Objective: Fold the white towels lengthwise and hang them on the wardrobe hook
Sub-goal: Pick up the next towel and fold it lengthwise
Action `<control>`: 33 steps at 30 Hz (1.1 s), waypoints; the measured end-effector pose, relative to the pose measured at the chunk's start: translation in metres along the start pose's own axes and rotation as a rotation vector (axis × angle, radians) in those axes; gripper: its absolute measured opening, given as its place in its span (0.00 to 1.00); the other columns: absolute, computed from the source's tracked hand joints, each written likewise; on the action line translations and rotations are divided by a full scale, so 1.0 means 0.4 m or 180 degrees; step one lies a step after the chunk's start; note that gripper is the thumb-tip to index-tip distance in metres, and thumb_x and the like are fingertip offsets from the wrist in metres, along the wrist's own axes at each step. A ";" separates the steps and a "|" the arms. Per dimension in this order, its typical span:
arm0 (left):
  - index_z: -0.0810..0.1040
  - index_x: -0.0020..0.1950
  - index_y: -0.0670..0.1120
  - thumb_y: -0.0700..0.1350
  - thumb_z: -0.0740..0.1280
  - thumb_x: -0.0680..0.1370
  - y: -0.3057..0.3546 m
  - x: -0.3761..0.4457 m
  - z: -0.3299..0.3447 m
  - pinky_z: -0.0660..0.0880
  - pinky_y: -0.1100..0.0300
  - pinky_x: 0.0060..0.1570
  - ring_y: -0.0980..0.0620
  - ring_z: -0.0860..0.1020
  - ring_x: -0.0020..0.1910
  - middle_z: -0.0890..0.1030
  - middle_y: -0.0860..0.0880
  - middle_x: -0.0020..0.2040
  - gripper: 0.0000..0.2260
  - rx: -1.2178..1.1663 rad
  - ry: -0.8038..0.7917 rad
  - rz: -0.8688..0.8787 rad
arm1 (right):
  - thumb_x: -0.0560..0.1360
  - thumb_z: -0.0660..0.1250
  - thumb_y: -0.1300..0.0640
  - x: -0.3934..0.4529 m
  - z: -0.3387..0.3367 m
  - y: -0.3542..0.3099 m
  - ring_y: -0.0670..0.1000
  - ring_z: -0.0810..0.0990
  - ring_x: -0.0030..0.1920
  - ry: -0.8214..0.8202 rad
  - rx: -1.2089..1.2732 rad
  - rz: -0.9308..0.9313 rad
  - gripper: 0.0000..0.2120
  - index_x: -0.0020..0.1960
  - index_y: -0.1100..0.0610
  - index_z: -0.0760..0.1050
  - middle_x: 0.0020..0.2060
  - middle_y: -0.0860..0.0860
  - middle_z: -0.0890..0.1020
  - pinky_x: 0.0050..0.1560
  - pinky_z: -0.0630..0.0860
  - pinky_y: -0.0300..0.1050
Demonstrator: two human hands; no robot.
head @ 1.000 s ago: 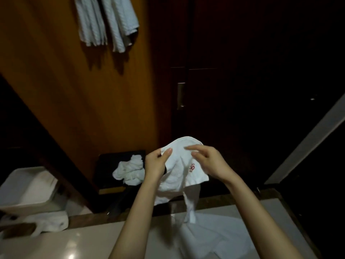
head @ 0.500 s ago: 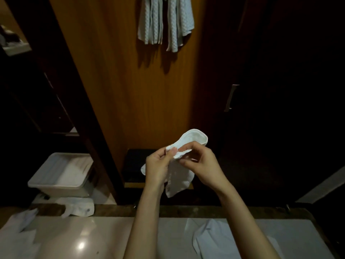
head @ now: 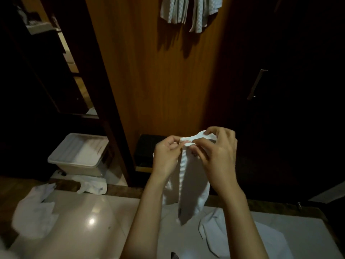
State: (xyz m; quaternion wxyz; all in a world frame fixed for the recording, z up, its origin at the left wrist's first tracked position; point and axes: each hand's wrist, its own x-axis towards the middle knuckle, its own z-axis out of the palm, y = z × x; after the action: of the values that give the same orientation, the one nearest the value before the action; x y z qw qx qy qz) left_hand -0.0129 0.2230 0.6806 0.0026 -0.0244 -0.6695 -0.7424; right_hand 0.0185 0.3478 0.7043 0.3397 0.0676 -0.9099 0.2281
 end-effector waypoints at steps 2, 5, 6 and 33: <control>0.82 0.42 0.47 0.38 0.67 0.76 -0.002 -0.007 -0.005 0.78 0.62 0.36 0.52 0.83 0.37 0.84 0.47 0.37 0.06 -0.0131 -0.0174 -0.0019 | 0.72 0.68 0.53 -0.002 -0.008 0.001 0.53 0.73 0.47 -0.0244 0.0058 -0.0147 0.07 0.43 0.55 0.82 0.41 0.51 0.79 0.49 0.62 0.43; 0.81 0.46 0.46 0.40 0.63 0.79 -0.004 -0.018 -0.009 0.77 0.64 0.38 0.53 0.83 0.40 0.84 0.48 0.39 0.07 -0.0140 -0.0457 0.0014 | 0.75 0.67 0.52 -0.004 -0.010 -0.004 0.52 0.75 0.41 -0.0592 -0.0041 -0.0024 0.07 0.43 0.54 0.80 0.35 0.49 0.77 0.47 0.62 0.42; 0.81 0.48 0.45 0.40 0.61 0.80 -0.004 -0.021 -0.012 0.76 0.65 0.38 0.54 0.82 0.41 0.84 0.49 0.40 0.09 -0.0095 -0.0497 0.0062 | 0.76 0.66 0.52 -0.004 -0.011 -0.005 0.52 0.74 0.41 -0.0635 -0.0044 0.0045 0.07 0.43 0.54 0.79 0.35 0.47 0.76 0.47 0.62 0.42; 0.83 0.46 0.52 0.50 0.67 0.72 -0.003 -0.030 -0.043 0.78 0.61 0.43 0.51 0.83 0.44 0.84 0.48 0.43 0.07 -0.0309 -0.0618 0.0276 | 0.75 0.65 0.49 -0.016 -0.048 0.002 0.41 0.76 0.42 -0.1161 0.0879 0.0407 0.09 0.47 0.51 0.82 0.38 0.44 0.79 0.43 0.73 0.37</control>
State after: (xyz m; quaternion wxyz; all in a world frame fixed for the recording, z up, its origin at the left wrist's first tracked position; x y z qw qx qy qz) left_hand -0.0016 0.2056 0.6771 -0.0314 -0.1253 -0.6281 -0.7673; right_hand 0.0346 0.3570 0.7127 0.1422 0.0958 -0.9188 0.3555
